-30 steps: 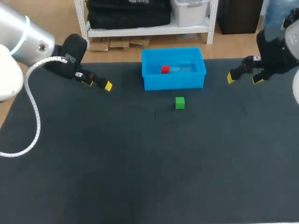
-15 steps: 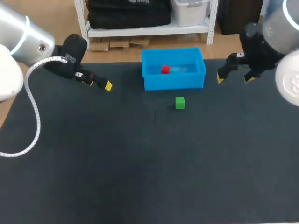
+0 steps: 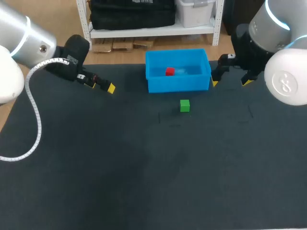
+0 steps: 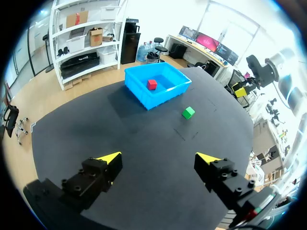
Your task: Use the left arm to pick the red cube and place it into the blue plastic box first, then use the right arm to grasp the green cube and put it into the same blue plastic box after the first action is fully finished.
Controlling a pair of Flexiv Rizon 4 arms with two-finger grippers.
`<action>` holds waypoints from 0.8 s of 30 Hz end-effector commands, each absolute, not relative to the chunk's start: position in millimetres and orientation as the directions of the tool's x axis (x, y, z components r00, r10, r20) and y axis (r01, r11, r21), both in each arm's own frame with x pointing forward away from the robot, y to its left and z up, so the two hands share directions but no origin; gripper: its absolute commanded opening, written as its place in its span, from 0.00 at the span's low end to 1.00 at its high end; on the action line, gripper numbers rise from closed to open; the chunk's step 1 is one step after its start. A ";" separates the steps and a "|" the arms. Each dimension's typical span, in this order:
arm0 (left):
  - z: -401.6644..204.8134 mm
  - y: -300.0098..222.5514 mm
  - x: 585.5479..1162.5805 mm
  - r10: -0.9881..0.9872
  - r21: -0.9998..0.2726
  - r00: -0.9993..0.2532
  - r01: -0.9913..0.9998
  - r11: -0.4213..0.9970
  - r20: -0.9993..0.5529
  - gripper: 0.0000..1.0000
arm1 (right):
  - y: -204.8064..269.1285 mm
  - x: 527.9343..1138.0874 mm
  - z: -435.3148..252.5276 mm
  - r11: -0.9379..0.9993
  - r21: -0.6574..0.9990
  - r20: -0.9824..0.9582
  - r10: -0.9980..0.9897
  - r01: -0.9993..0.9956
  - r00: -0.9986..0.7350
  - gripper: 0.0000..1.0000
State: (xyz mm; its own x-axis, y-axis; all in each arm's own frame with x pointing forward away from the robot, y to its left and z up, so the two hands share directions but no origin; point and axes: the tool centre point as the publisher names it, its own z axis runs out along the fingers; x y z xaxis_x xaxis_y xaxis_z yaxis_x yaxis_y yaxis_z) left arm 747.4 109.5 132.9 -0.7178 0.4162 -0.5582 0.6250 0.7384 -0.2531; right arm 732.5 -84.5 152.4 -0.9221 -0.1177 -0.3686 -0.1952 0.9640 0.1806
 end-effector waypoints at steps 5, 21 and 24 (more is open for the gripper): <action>132.7 109.7 746.5 0.414 -0.253 -0.718 0.624 0.739 -0.560 1.00 | -78.4 730.5 147.6 0.973 0.172 -0.357 -0.085 -0.154 -0.930 1.00; 132.7 109.7 746.5 0.414 -0.253 -0.718 0.624 0.739 -0.560 1.00 | -50.6 729.5 138.2 0.979 0.131 -0.278 -0.116 -0.158 -0.953 1.00; 132.7 109.7 746.5 0.414 -0.253 -0.718 0.624 0.739 -0.560 1.00 | -47.4 731.8 137.0 0.981 0.119 -0.265 -0.119 -0.155 -0.957 1.00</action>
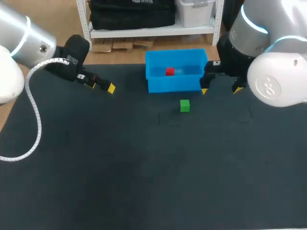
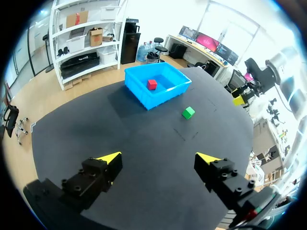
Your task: Use the left arm to pick the red cube and place it into the blue plastic box first, then use the right arm to grasp the green cube and put it into the same blue plastic box after the first action is fully finished.
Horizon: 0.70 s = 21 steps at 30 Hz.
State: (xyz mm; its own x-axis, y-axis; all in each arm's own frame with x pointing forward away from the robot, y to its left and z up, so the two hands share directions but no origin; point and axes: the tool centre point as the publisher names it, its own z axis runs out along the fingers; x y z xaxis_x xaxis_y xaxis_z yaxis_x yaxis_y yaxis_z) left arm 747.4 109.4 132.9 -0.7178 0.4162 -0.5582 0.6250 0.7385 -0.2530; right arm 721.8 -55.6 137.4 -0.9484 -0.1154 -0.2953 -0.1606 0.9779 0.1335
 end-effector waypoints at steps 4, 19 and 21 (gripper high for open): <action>132.7 109.7 746.5 0.414 -0.253 -0.718 0.624 0.739 -0.560 1.00 | -42.9 733.5 134.9 0.985 0.099 -0.230 -0.116 -0.142 -0.966 1.00; 132.7 109.7 746.5 0.414 -0.253 -0.718 0.624 0.739 -0.560 1.00 | -29.0 739.3 128.1 0.991 0.065 -0.156 -0.103 -0.114 -0.982 1.00; 132.7 109.7 746.5 0.414 -0.253 -0.718 0.624 0.739 -0.560 1.00 | -26.5 739.2 124.4 0.991 0.070 -0.139 -0.101 -0.111 -0.985 1.00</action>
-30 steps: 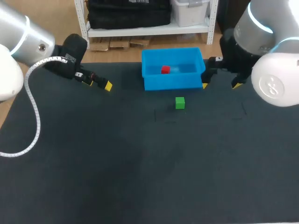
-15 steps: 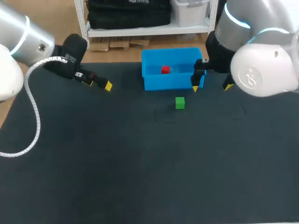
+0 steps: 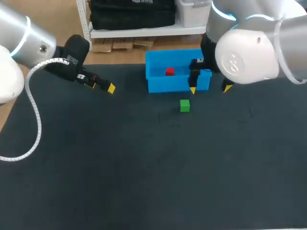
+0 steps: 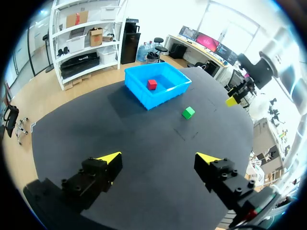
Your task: Use the left arm to pick the red cube and place it into the blue plastic box first, then use the right arm to grasp the green cube and put it into the same blue plastic box after the first action is fully finished.
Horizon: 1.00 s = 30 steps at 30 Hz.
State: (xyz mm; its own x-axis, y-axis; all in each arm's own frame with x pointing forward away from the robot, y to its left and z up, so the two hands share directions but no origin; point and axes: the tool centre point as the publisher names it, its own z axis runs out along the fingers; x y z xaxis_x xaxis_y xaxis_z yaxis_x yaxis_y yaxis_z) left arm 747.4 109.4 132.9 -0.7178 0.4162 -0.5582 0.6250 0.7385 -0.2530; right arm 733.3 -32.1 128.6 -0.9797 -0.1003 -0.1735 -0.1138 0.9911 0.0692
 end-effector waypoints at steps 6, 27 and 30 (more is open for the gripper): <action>132.7 109.7 746.5 0.414 -0.253 -0.718 0.624 0.739 -0.560 1.00 | -18.6 739.0 115.6 0.991 0.075 -0.121 -0.098 -0.108 -0.988 1.00; 132.7 109.7 746.5 0.414 -0.253 -0.718 0.624 0.739 -0.560 1.00 | 4.3 767.6 96.3 0.990 0.052 -0.106 -0.123 -0.129 -0.987 1.00; 132.7 109.7 746.5 0.414 -0.253 -0.718 0.624 0.739 -0.560 1.00 | 7.6 770.6 93.6 0.990 0.050 -0.103 -0.127 -0.132 -0.987 1.00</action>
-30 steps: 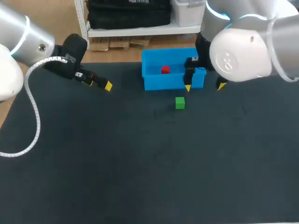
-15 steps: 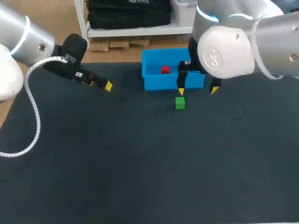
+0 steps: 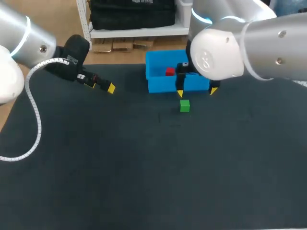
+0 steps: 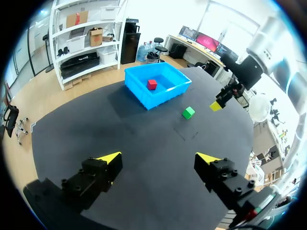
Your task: Use the left arm to pick the red cube and place it into the blue plastic box first, then use the right arm to grasp the green cube and put it into the same blue plastic box after the first action is fully finished.
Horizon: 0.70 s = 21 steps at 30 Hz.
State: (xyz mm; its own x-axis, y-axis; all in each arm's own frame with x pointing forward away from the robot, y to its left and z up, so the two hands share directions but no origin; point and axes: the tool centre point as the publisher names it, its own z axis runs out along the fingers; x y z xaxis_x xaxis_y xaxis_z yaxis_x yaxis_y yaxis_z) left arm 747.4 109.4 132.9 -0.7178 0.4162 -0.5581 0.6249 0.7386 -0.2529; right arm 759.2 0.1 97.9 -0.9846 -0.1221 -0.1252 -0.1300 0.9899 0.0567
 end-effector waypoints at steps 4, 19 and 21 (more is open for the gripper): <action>132.7 109.7 746.5 0.414 -0.253 -0.718 0.624 0.739 -0.560 1.00 | 11.5 774.1 87.7 0.989 0.049 -0.097 -0.132 -0.137 -0.986 1.00; 132.7 109.7 746.5 0.414 -0.253 -0.718 0.624 0.739 -0.560 1.00 | 19.3 783.4 75.2 0.989 0.064 -0.108 -0.126 -0.133 -0.986 1.00; 132.7 109.7 746.5 0.414 -0.253 -0.718 0.624 0.739 -0.560 1.00 | 21.1 784.6 73.8 0.989 0.063 -0.110 -0.127 -0.134 -0.986 1.00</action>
